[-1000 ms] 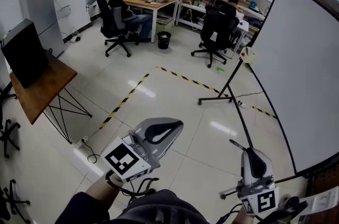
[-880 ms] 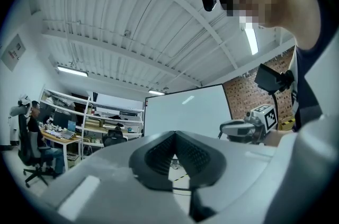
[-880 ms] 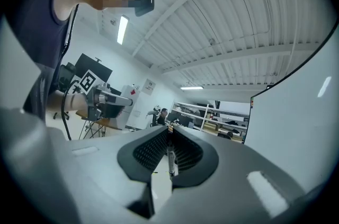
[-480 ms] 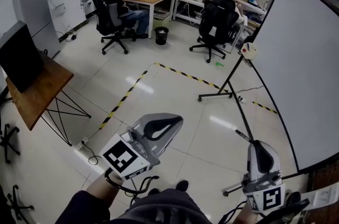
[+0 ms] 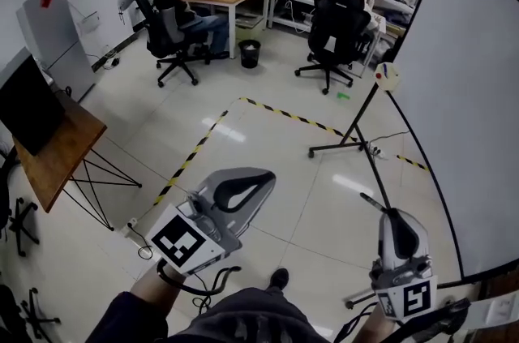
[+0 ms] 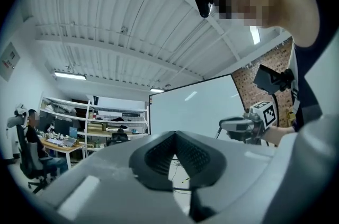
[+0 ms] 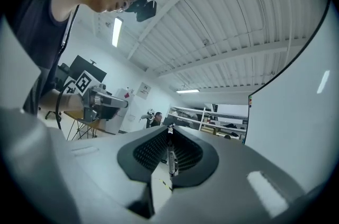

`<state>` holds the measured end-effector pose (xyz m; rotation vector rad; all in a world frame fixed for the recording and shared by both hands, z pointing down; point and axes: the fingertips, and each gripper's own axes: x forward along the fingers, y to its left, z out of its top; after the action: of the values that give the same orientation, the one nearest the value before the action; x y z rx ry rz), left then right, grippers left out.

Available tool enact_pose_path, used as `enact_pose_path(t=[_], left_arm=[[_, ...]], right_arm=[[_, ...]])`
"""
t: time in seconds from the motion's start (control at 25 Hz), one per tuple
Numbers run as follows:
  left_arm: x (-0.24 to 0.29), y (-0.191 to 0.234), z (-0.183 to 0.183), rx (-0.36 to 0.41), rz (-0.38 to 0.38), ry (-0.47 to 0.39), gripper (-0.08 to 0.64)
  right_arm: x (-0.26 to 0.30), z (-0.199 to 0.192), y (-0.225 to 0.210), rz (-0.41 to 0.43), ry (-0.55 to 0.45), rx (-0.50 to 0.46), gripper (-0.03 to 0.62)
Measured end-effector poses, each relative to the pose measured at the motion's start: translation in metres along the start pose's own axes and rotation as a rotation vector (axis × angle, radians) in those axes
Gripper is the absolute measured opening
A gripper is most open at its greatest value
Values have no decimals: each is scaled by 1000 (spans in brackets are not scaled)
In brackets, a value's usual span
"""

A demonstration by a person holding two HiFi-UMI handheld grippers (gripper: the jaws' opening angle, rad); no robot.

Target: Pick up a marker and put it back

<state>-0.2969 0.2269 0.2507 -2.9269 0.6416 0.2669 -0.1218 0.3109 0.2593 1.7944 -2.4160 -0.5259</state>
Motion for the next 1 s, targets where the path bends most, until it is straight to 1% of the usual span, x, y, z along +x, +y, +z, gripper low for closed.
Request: enact_pose_path(t=[0.32, 0.56, 0.76, 0.92, 1.0], left_arm=[[90, 19, -17, -2, 26, 34, 6], [155, 17, -35, -6, -1, 34, 6], [186, 14, -40, 6, 0, 37, 6], [192, 20, -35, 32, 16, 37, 6], [193, 27, -34, 41, 33, 39, 6]], right_arm=[[34, -34, -88, 14, -10, 33, 28], [34, -62, -147, -20, 5, 42, 28], [29, -74, -181, -42, 0, 49, 28], [35, -72, -195, -52, -24, 60, 28], [43, -73, -199, -43, -32, 64, 28]])
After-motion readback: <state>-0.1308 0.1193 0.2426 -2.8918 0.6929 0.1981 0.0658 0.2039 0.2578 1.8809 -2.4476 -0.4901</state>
